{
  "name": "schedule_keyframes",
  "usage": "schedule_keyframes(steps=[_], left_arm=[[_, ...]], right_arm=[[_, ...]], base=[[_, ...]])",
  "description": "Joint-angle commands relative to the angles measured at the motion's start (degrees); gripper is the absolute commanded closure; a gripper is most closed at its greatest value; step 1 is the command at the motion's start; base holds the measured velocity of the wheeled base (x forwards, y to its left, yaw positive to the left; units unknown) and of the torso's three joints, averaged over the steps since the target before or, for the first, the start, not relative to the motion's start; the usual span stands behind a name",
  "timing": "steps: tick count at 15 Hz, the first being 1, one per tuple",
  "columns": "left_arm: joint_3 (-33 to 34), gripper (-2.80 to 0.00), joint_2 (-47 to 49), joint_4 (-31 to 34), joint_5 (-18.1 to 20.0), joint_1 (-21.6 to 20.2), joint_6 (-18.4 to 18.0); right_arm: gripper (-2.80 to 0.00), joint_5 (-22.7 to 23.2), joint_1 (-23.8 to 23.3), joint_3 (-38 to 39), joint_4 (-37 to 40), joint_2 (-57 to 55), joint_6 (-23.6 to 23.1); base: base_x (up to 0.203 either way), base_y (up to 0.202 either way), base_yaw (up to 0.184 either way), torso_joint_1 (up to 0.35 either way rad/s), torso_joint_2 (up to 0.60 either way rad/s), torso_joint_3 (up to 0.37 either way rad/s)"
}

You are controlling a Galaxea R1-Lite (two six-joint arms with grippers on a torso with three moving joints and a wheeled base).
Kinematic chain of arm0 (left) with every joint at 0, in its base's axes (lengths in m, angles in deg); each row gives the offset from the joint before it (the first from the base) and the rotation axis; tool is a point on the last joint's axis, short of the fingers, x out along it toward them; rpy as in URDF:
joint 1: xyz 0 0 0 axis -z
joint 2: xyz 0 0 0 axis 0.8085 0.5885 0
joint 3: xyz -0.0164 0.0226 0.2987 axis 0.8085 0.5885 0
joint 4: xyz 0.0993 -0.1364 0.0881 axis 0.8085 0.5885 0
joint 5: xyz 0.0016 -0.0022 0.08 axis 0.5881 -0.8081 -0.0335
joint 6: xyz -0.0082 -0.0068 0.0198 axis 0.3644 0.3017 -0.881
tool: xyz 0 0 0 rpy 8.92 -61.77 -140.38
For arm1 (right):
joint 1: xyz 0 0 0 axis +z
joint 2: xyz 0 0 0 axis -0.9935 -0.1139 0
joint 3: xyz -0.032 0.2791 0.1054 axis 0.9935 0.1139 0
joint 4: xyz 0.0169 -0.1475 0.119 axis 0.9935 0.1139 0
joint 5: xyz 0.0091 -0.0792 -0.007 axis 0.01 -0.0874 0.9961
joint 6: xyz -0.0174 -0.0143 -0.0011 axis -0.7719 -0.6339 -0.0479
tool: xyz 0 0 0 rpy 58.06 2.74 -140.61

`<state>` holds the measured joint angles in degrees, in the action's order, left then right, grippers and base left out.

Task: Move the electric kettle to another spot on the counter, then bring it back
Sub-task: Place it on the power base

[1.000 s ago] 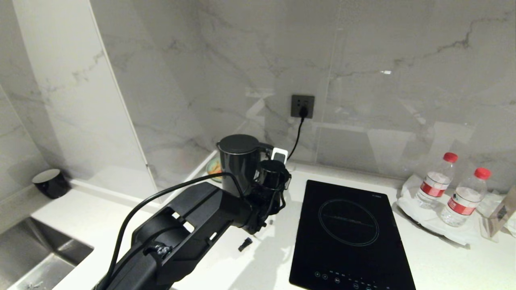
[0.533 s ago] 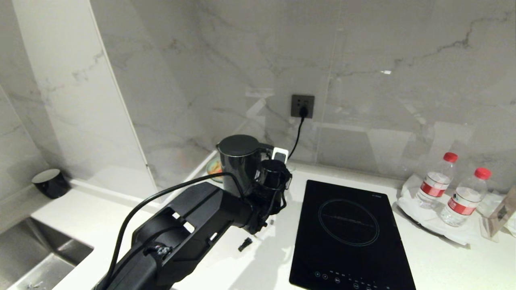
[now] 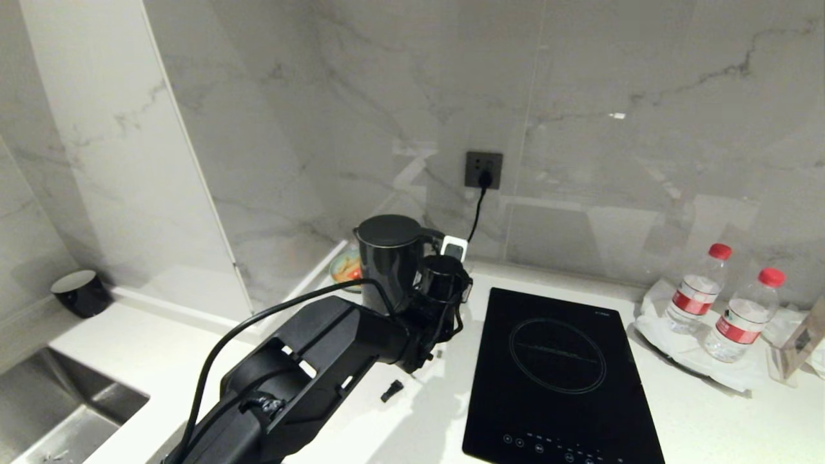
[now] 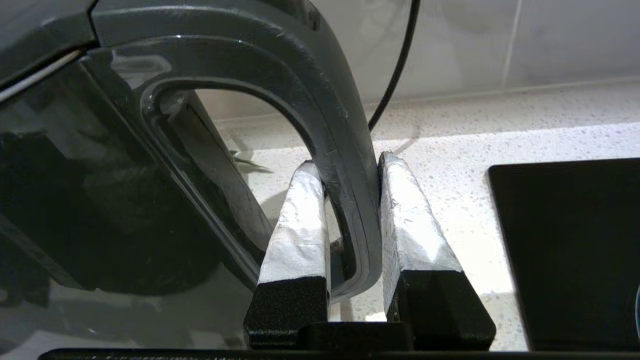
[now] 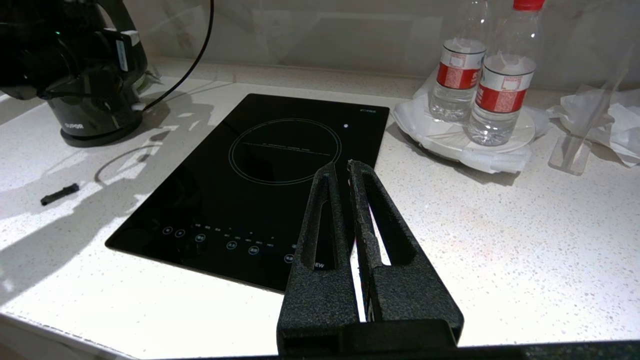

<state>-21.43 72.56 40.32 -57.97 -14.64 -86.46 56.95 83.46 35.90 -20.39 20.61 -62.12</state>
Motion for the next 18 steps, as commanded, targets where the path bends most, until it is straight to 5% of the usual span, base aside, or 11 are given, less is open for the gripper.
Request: schedule_keyframes(steps=[1,13,14,18], left_arm=[[0.1,0.0,0.6,-0.4,-0.6,-0.7,0.0],[0.9,0.0,0.0,-1.3,-1.1,-0.6,-0.1],[0.9,-2.8,0.0,-1.4,-1.5,-0.6,0.1],[3.9,-2.8,-0.6,-3.9,-1.8,-0.5,0.2]], right_arm=[[0.0,0.0,0.0,0.0,0.0,0.0,0.0],[0.0,0.0,0.0,0.0,0.0,0.0,0.0],[0.0,0.0,0.0,0.0,0.0,0.0,0.0],[0.0,0.0,0.0,0.0,0.0,0.0,0.0]], base=[[0.0,0.0,0.0,0.0,0.0,0.0],[0.0,0.0,0.0,0.0,0.0,0.0],[0.0,0.0,0.0,0.0,0.0,0.0],[0.0,0.0,0.0,0.0,0.0,0.0]])
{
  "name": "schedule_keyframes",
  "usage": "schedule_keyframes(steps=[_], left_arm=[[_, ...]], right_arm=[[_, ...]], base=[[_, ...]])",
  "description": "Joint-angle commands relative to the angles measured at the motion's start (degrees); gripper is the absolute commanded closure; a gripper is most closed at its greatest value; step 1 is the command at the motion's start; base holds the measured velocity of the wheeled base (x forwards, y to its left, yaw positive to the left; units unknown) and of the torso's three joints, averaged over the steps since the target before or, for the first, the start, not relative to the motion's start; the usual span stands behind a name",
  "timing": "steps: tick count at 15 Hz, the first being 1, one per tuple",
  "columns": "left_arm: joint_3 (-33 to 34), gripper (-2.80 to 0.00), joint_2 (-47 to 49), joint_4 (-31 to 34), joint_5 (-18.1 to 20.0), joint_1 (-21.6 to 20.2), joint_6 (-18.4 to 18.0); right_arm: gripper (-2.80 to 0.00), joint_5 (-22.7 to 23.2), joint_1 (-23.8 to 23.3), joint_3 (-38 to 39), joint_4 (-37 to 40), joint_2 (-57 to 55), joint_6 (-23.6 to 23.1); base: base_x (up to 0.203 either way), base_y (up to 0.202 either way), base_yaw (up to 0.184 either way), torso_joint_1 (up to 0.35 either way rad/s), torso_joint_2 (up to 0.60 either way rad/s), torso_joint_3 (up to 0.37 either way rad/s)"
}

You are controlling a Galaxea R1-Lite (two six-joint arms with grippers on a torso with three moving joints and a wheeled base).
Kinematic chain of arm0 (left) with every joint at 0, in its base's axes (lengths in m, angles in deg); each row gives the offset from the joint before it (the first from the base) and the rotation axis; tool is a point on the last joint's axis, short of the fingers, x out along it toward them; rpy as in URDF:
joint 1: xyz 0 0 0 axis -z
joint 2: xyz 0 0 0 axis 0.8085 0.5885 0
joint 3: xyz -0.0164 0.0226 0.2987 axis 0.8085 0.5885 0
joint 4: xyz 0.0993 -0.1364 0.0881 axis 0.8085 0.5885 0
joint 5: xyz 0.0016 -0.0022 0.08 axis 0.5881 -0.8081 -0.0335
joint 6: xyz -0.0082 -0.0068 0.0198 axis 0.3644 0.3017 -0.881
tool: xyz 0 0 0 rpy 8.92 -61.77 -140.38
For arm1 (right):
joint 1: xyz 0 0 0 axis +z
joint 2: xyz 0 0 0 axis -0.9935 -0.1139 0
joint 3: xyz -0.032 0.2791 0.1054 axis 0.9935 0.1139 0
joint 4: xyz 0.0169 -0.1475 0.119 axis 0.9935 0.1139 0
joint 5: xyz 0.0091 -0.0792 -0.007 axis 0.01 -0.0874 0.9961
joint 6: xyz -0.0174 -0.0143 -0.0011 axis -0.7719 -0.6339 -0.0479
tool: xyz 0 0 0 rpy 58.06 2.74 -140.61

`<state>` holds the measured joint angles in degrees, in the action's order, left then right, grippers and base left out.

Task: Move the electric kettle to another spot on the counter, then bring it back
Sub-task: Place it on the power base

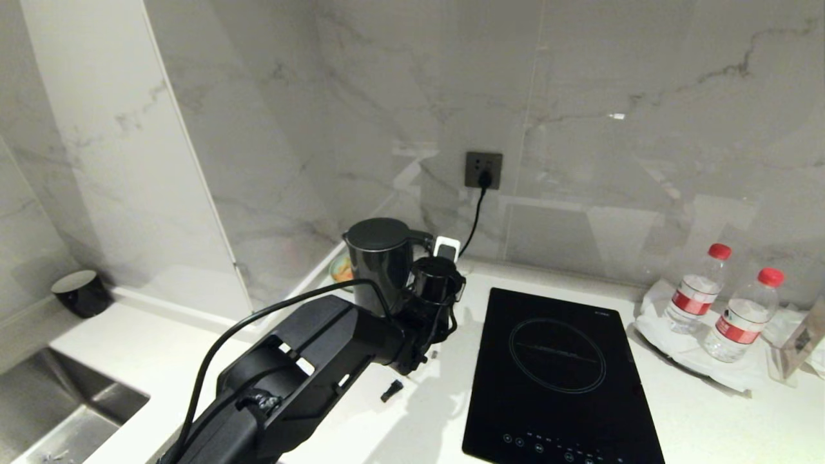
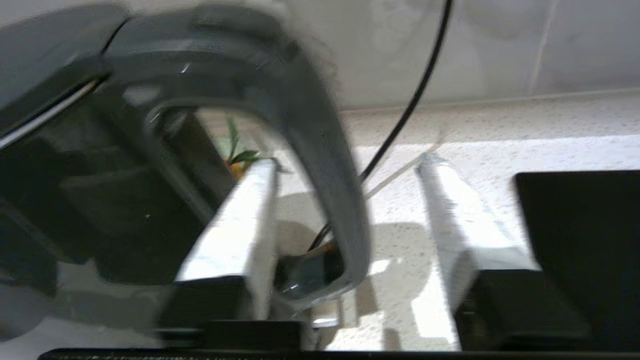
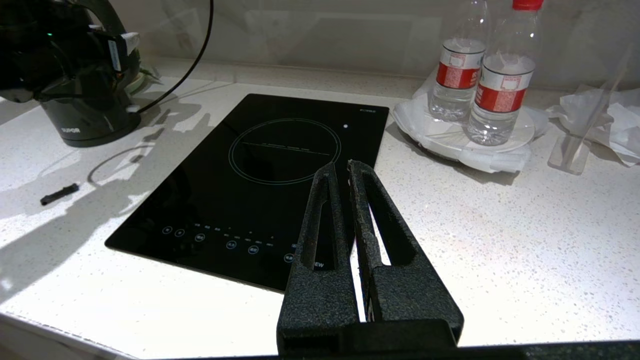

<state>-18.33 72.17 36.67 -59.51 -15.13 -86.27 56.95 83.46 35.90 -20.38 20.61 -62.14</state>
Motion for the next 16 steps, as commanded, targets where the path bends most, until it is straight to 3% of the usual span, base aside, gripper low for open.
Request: schedule_keyframes(steps=[1,16], left_arm=[[1.7,-2.8,-0.4,-0.7,-0.2,0.0,0.1],[31.7,-2.8,-10.0,-14.6,0.5,4.3,3.9]], right_arm=[[0.0,0.0,0.0,0.0,0.0,0.0,0.0],[0.0,0.0,0.0,0.0,0.0,0.0,0.0]], base=[[0.0,0.0,0.0,0.0,0.0,0.0],[0.0,0.0,0.0,0.0,0.0,0.0]])
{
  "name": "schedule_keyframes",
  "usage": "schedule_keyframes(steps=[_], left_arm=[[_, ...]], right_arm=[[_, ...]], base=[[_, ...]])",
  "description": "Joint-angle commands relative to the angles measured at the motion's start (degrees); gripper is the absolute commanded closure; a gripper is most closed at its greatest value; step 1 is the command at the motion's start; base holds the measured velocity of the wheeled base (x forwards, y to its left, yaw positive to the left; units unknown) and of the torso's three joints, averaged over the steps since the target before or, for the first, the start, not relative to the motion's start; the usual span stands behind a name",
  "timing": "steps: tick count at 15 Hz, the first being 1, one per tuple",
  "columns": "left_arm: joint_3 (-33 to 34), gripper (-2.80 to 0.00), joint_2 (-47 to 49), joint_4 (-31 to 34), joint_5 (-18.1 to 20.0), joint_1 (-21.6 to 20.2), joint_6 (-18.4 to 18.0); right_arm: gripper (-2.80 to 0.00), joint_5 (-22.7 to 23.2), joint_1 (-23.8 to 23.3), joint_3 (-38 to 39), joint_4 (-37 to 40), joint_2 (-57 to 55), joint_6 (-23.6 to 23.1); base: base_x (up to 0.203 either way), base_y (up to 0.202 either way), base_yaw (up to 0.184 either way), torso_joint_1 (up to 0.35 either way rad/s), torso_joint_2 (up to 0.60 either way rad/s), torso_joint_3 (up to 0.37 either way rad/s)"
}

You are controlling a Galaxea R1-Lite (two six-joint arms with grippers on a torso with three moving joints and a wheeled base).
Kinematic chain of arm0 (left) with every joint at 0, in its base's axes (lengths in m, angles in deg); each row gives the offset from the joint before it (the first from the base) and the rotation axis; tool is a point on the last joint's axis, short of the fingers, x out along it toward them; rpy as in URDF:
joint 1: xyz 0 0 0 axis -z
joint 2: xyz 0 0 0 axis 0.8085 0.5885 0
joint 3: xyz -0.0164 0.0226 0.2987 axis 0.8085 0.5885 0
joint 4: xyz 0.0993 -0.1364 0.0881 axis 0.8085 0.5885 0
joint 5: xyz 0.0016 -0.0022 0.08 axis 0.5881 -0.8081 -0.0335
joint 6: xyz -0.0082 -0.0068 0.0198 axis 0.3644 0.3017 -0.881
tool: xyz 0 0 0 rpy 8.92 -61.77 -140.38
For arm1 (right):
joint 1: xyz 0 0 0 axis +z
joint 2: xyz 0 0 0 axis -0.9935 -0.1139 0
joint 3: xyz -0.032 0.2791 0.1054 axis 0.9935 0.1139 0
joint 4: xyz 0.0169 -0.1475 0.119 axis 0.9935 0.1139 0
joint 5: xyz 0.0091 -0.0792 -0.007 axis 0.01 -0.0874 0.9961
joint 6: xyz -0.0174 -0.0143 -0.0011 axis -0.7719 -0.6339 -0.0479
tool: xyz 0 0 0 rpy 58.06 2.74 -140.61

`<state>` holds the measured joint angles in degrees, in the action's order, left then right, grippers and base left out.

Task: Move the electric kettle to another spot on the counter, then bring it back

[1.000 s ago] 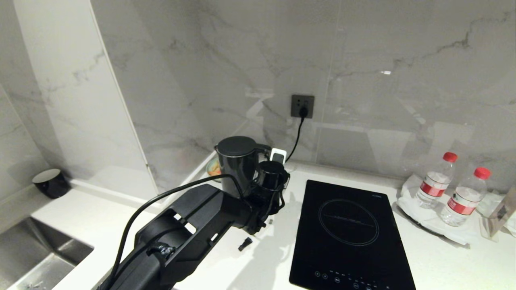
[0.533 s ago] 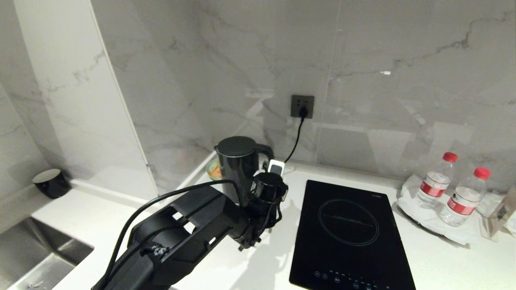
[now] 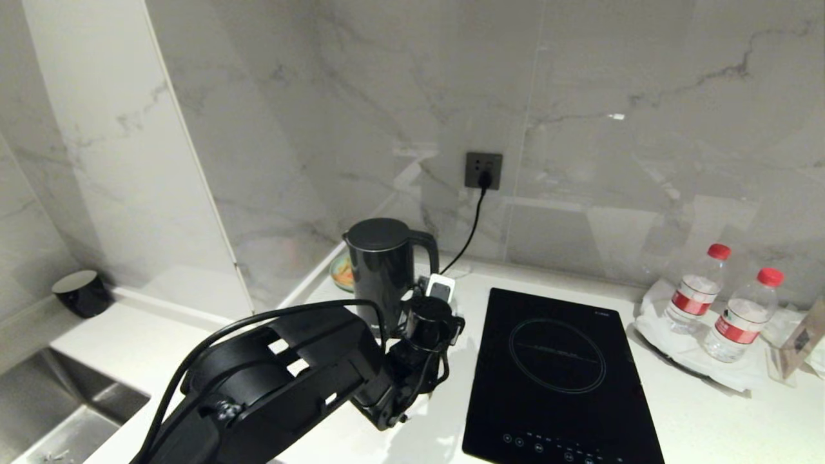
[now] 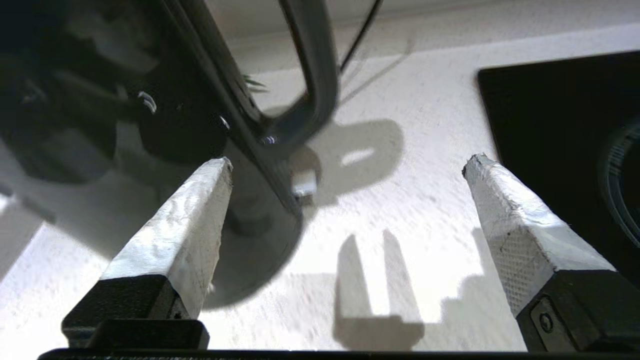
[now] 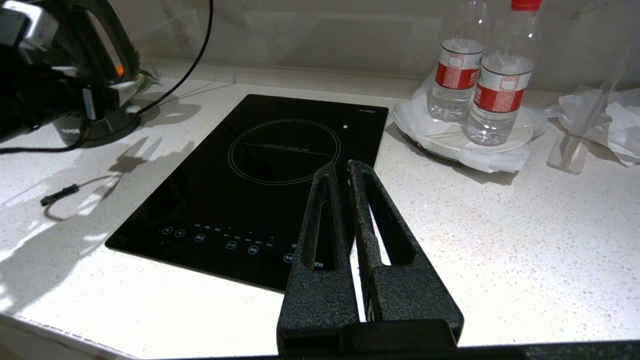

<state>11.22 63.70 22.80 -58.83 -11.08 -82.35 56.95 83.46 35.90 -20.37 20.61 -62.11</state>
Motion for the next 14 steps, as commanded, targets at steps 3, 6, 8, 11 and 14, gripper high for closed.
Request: schedule_keyframes(steps=[3,6,8,11,14], left_arm=[[13.1,-2.8,-6.2,-5.5,0.4,1.5,1.6],[18.8,-2.8,-8.3,-11.2,0.7,2.5,0.9],[18.8,-2.8,-9.2,-11.3,0.7,2.2,0.7],[20.7,-2.8,-9.9,-11.4,1.4,2.3,0.8],[22.5,-2.8,-9.4,-14.4,4.8,2.2,0.3]], right_arm=[[0.0,0.0,0.0,0.0,0.0,0.0,0.0],[0.0,0.0,0.0,0.0,0.0,0.0,0.0],[0.0,0.0,0.0,0.0,0.0,0.0,0.0],[0.0,0.0,0.0,0.0,0.0,0.0,0.0],[0.0,0.0,0.0,0.0,0.0,0.0,0.0]], base=[[0.0,0.0,0.0,0.0,0.0,0.0],[0.0,0.0,0.0,0.0,0.0,0.0],[0.0,0.0,0.0,0.0,0.0,0.0],[0.0,0.0,0.0,0.0,0.0,0.0],[0.0,0.0,0.0,0.0,0.0,0.0]])
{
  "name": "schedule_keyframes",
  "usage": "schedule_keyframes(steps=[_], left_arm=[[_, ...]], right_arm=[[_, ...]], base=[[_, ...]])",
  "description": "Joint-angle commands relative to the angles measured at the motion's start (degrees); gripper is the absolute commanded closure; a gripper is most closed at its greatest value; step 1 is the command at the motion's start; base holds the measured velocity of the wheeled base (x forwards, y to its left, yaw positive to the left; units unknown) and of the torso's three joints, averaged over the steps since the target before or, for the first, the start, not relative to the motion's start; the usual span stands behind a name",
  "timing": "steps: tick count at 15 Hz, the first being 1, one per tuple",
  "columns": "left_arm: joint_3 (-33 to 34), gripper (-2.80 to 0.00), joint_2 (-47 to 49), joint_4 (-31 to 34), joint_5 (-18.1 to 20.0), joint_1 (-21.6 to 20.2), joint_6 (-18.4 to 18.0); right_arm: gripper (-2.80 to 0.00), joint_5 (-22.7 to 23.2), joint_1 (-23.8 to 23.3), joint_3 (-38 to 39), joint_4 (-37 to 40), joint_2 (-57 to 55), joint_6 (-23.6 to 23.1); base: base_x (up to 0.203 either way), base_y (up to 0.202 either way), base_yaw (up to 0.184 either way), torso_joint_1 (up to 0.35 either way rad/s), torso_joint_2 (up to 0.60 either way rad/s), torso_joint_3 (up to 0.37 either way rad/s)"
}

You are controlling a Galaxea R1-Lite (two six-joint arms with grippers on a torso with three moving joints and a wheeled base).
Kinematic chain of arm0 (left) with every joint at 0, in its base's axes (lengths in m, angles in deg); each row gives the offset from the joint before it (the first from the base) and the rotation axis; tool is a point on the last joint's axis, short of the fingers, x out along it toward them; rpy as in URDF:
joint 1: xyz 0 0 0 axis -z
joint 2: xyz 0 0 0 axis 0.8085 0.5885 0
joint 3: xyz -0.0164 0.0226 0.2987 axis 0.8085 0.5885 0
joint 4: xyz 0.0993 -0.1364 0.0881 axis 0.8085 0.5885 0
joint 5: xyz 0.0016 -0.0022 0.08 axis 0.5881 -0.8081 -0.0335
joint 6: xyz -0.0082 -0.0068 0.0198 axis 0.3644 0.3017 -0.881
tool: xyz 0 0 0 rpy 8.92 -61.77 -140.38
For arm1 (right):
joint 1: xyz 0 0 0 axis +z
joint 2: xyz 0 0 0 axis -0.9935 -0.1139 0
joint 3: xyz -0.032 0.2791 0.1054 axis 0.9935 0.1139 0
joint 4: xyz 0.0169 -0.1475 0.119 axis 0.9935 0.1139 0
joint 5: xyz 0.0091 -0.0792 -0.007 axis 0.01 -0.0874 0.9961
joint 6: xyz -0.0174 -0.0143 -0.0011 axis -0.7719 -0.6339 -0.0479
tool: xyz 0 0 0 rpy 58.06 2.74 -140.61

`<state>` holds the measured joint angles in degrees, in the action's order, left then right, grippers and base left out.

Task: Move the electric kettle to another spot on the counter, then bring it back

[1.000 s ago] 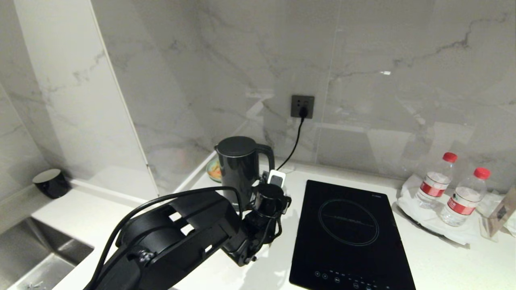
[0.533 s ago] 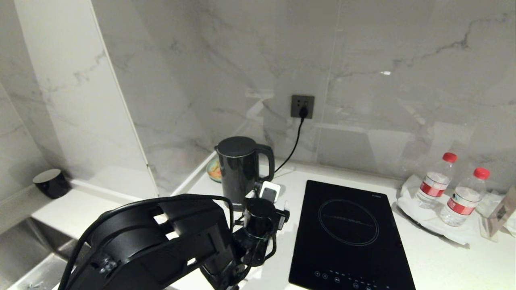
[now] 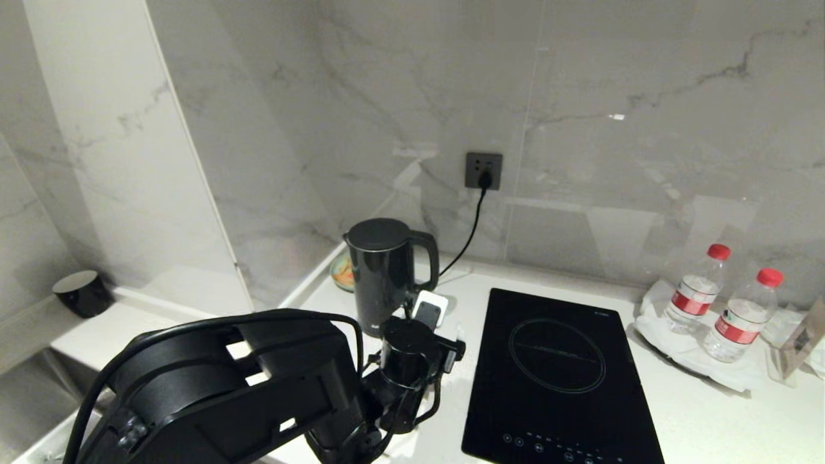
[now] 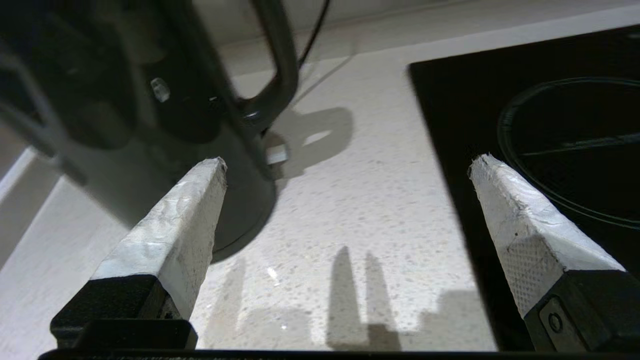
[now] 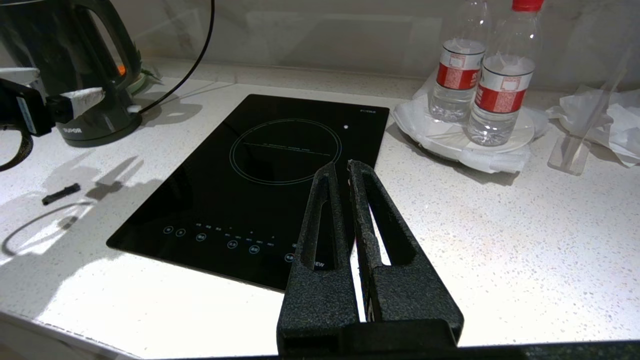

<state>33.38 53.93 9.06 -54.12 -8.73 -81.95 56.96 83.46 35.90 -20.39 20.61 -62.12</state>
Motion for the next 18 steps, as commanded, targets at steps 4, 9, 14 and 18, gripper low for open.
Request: schedule_keyframes(steps=[4,9,14,18], left_arm=[[4.2,-2.8,0.3,-1.2,0.1,3.5,0.2],[5.8,-2.8,1.8,-5.7,0.3,4.6,-0.2],[3.1,-2.8,3.5,-5.2,0.7,2.2,-0.4],[3.2,-2.8,3.2,-5.3,0.7,2.3,-0.4]], right_arm=[[0.0,0.0,0.0,0.0,0.0,0.0,0.0],[0.0,0.0,-0.1,0.0,0.0,0.0,0.0],[0.0,0.0,-0.1,0.0,0.0,0.0,0.0],[0.0,0.0,-0.1,0.0,0.0,0.0,0.0]], base=[[0.0,0.0,0.0,0.0,0.0,0.0],[0.0,0.0,0.0,0.0,0.0,0.0],[0.0,0.0,0.0,0.0,0.0,0.0],[0.0,0.0,0.0,0.0,0.0,0.0]])
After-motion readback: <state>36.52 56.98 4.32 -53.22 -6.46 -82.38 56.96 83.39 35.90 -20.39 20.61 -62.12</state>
